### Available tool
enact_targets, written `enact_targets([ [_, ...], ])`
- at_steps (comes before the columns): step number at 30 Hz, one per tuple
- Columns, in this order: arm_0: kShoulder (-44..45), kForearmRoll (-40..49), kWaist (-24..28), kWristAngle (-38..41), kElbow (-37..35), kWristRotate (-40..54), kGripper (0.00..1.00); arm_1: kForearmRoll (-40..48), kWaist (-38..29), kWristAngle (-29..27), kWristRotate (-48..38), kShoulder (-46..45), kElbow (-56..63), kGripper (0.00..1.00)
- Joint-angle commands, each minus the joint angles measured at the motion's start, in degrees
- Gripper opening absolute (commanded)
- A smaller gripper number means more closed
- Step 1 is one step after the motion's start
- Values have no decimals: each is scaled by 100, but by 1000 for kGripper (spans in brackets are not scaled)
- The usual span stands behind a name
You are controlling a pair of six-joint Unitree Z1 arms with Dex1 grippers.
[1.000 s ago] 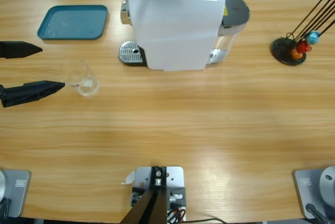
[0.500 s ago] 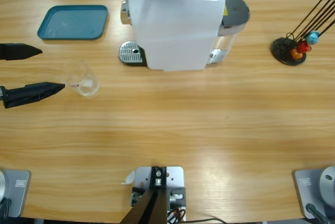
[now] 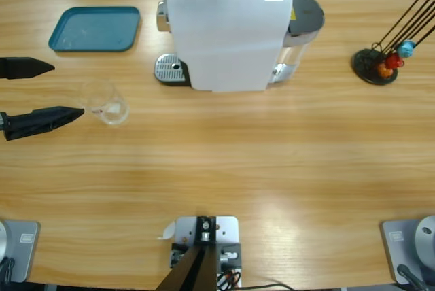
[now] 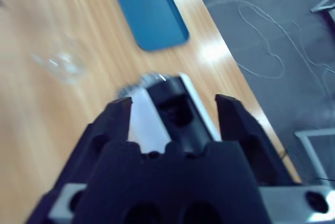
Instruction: Pour coffee
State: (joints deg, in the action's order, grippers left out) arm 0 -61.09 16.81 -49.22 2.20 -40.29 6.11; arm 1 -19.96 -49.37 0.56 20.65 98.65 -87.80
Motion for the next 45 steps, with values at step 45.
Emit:
enact_targets([
  [45, 540, 774, -826, -1038, -533, -348, 955, 1762, -133, -645, -4044, 417, 1105, 0],
])
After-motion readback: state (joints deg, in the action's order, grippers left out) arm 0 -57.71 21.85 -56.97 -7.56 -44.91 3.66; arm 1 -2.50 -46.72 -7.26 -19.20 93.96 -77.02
